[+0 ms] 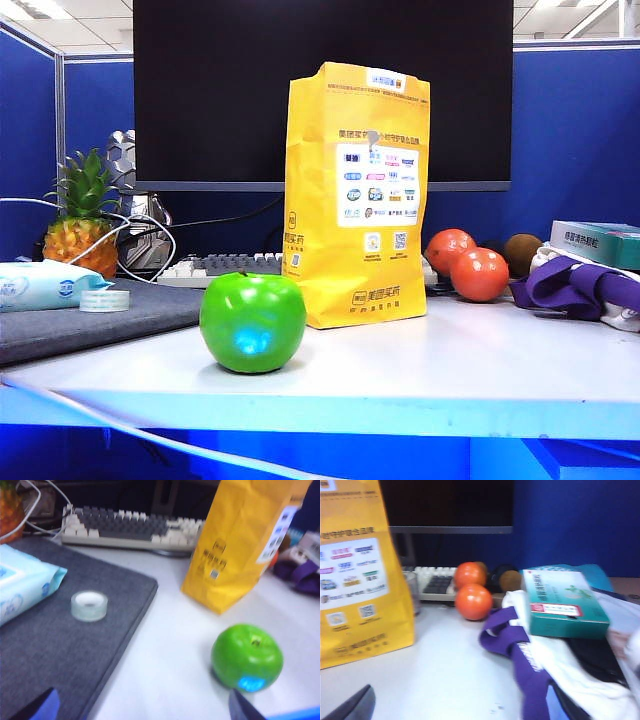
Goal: Pick up the green apple and throw it into the yellow paper bag.
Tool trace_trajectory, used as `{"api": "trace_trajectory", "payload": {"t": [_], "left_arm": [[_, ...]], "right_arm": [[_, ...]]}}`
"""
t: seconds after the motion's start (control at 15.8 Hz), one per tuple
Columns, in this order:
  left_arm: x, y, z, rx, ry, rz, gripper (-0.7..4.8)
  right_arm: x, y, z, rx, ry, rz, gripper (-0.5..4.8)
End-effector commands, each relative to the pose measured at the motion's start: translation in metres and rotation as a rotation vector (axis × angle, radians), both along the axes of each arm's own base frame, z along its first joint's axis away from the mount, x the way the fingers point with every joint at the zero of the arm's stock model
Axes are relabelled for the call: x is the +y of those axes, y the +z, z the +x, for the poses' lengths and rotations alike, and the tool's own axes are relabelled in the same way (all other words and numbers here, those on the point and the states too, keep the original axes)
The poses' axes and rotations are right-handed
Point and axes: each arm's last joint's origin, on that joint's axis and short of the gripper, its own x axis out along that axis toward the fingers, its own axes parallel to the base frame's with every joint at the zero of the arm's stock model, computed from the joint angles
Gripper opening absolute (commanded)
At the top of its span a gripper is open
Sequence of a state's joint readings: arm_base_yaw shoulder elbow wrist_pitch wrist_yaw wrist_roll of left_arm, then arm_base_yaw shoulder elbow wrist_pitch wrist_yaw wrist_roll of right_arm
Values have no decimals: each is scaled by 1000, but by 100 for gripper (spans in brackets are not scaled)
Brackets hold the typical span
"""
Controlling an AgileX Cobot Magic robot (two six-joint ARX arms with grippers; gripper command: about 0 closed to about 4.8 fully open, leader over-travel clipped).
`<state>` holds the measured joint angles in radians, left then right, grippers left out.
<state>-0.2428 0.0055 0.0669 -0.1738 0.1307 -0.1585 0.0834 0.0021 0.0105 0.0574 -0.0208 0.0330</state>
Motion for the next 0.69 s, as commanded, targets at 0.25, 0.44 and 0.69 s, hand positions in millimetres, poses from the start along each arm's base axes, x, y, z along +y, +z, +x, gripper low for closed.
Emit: {"api": "trace_trajectory", "payload": {"t": [0.25, 0.44, 0.69], "left_arm": [[-1, 10, 0, -65, -31, -56, 457], [-2, 23, -4, -117, -115, -100, 458], [-4, 39, 3, -57, -98, -92, 466]], "right_arm": [[2, 1, 0, -18, 76, 93, 479], [7, 3, -2, -29, 243, 106, 479], [17, 7, -4, -46, 342, 165, 479]]}}
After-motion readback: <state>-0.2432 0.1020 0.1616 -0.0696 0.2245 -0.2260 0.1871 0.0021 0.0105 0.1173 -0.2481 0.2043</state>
